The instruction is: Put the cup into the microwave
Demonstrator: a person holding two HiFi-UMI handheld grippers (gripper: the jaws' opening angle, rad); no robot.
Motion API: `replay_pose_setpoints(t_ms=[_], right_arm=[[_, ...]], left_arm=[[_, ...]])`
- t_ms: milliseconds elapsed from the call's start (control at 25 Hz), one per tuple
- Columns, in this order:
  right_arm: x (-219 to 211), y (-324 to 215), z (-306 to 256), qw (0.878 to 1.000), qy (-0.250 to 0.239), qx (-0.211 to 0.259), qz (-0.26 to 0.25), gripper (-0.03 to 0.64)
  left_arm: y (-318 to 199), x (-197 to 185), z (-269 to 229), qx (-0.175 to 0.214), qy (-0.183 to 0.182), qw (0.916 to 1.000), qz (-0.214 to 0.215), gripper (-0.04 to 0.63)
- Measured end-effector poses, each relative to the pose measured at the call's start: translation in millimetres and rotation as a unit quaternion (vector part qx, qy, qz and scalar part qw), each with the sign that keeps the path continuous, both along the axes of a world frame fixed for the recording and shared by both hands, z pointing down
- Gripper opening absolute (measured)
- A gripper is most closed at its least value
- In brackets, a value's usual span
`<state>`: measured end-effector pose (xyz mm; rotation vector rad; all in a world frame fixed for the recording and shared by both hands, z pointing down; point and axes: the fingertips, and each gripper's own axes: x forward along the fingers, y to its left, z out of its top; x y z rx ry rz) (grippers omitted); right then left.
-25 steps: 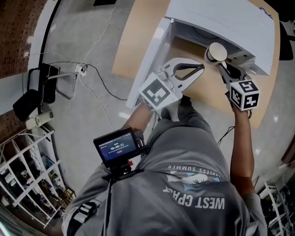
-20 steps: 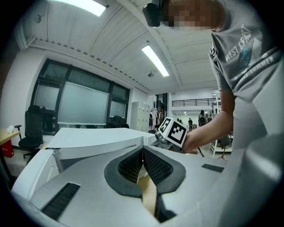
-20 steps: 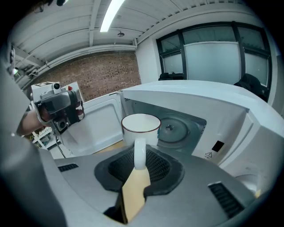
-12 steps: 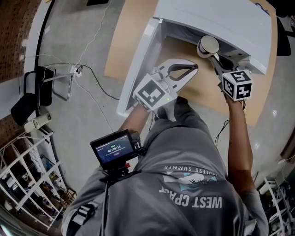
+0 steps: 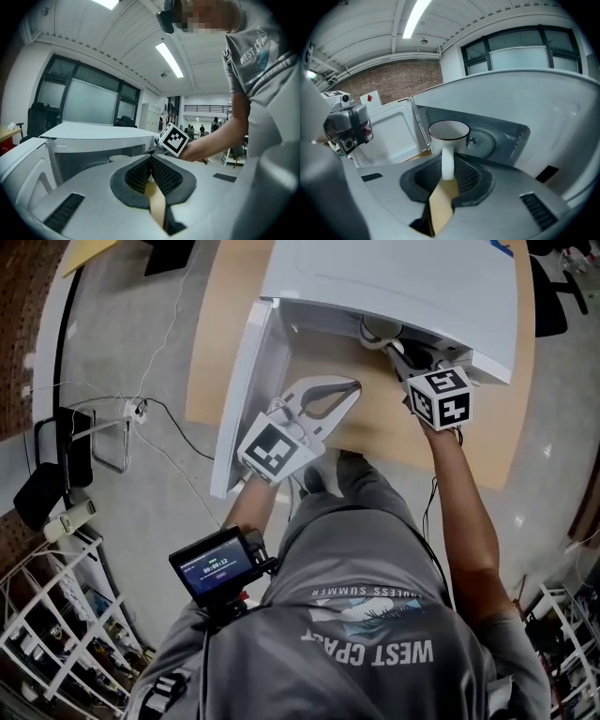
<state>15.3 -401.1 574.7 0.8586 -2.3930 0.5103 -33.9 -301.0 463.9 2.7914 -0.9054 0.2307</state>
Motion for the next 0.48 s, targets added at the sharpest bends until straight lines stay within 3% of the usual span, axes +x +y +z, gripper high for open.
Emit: replay_pose_setpoints(t_ms=[480], right_arm=[[-13, -36, 15, 0.999, -0.012, 0.032, 0.020, 0.074]], left_arm=[[3, -2, 12, -0.027, -0.003, 0.9996, -0.010, 0.021]])
